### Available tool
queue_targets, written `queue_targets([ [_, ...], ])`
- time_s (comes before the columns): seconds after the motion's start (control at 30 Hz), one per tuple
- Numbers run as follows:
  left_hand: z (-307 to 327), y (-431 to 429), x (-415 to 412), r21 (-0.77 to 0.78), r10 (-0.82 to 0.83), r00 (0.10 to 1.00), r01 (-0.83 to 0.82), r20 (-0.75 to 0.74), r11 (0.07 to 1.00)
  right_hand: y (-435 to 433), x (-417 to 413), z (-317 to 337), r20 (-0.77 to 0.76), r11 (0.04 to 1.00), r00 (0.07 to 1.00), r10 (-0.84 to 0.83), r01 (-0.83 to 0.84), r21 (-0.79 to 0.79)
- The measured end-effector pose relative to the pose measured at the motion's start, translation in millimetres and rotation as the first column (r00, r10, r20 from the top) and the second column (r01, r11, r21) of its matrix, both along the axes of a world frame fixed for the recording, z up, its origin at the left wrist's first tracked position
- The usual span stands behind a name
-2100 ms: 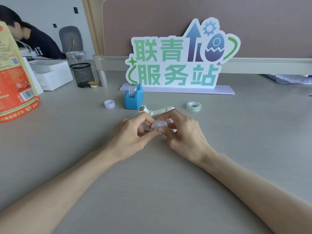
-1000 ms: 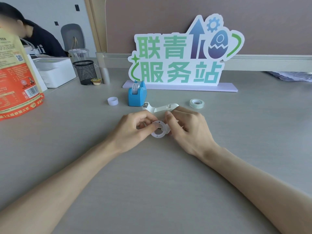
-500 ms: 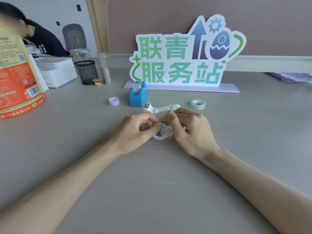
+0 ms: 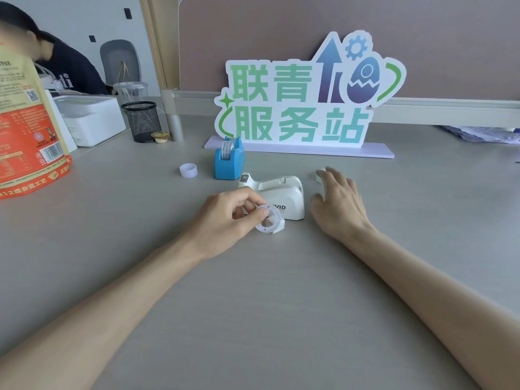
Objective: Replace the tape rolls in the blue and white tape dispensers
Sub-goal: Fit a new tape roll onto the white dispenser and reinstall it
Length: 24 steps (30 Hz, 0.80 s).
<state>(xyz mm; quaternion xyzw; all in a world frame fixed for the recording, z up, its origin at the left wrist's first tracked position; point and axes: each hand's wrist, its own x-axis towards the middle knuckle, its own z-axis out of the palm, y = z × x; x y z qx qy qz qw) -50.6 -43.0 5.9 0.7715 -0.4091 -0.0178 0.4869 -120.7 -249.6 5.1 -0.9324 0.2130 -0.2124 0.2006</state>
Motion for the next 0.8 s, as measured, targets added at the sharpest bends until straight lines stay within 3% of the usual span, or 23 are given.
queue_targets([
  [0.13, -0.5, -0.1, 0.9, 0.008, 0.001, 1.0, -0.001, -0.005, 1.0, -7.0, 4.5, -3.2, -0.21, 0.996, 0.977, -0.035, 0.017, -0.087],
  [0.27, -1.1, -0.7, -0.9, 0.019, -0.001, 1.0, 0.001, -0.013, 1.0, -11.9, 4.4, -4.3, -0.261, 0.988, 0.963, -0.068, 0.029, -0.149],
  [0.53, -1.9, -0.6, 0.1, 0.023, -0.006, 1.0, 0.006, -0.016, 1.0, -5.3, -0.4, -1.3, -0.073, 0.972, 0.99, -0.121, 0.103, -0.212],
  [0.8, -0.8, -0.4, -2.9, 0.026, -0.008, 1.0, 0.009, -0.018, 1.0, -4.1, -9.8, 3.1, -0.016, 0.996, 0.996, -0.09, 0.09, 0.016],
])
